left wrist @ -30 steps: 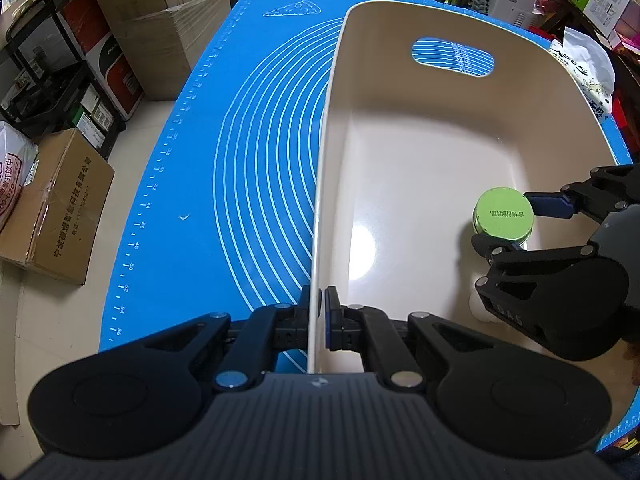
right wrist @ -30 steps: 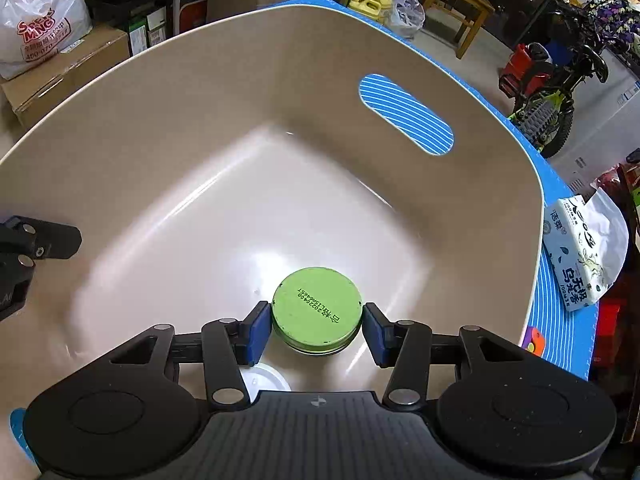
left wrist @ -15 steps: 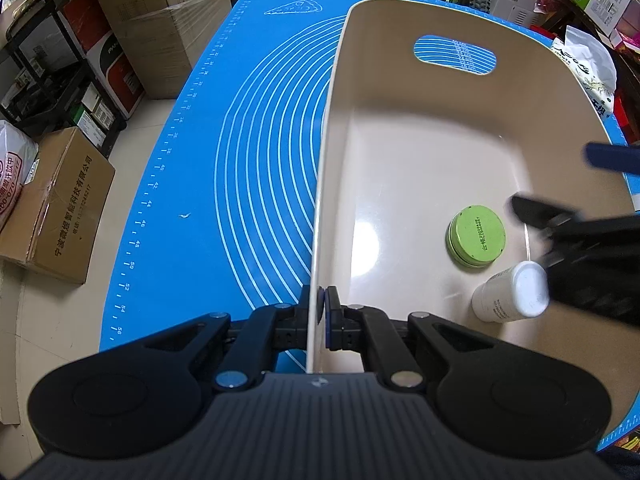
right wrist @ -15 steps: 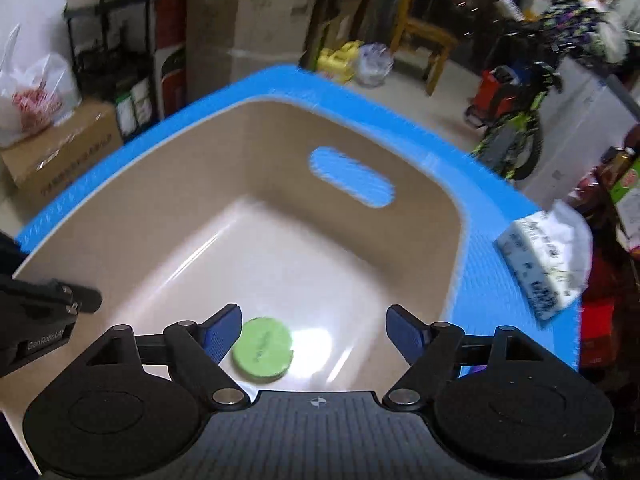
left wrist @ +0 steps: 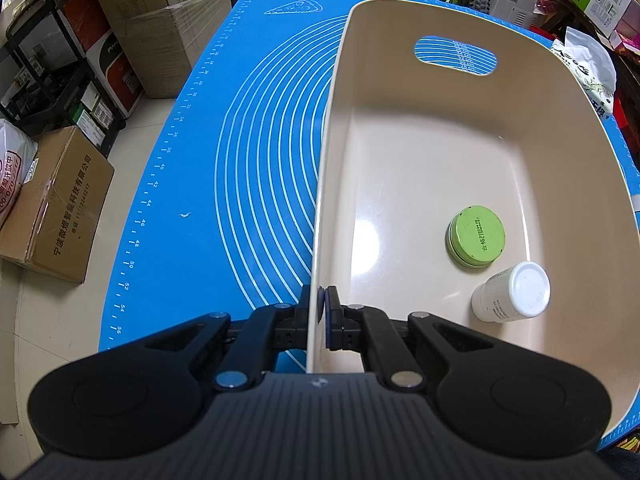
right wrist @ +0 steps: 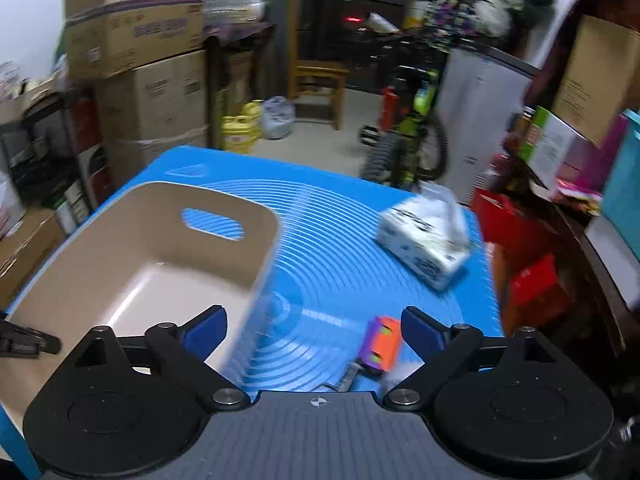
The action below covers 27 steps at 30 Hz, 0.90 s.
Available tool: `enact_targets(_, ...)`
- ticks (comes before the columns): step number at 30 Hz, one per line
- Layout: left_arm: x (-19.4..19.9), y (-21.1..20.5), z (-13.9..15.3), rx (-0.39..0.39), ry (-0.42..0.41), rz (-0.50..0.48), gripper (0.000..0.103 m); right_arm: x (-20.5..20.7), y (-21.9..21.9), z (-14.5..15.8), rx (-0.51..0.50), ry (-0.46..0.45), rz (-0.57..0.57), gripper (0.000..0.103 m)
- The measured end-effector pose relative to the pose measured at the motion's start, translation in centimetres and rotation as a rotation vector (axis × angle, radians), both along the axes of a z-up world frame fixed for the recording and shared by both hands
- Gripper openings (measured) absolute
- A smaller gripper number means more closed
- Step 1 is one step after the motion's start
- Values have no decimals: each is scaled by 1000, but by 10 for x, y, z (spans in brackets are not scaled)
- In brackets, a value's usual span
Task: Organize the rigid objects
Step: 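Move the right gripper to the black remote and grasp it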
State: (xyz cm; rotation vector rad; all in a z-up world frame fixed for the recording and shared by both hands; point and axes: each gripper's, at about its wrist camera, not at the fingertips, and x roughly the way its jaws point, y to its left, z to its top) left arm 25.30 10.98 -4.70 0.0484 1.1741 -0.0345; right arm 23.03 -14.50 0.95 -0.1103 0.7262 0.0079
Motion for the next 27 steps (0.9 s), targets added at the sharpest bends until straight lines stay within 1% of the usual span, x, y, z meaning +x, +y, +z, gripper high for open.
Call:
enact_targets(3, 0, 0, 0, 0, 0, 0, 6, -8, -16, -14, 0, 19, -58, 96)
enact_targets(8, 0, 0, 0, 0, 0, 0, 6, -21, -33, -50, 3, 84, -131, 96)
enact_targets(15, 0, 0, 0, 1, 0, -1, 6, -33, -44, -96, 22, 154, -204, 96)
enact_targets(21, 0, 1, 0, 0, 0, 0, 6, -38, -53, -119, 68, 184, -239, 96)
enact_targets(25, 0, 1, 0, 0, 0, -1, 6, -37, -51, -127, 51, 188, -235, 97)
enact_targets(27, 0, 1, 0, -1, 1, -1, 6, -37, -52, -128, 67, 178, -246, 97)
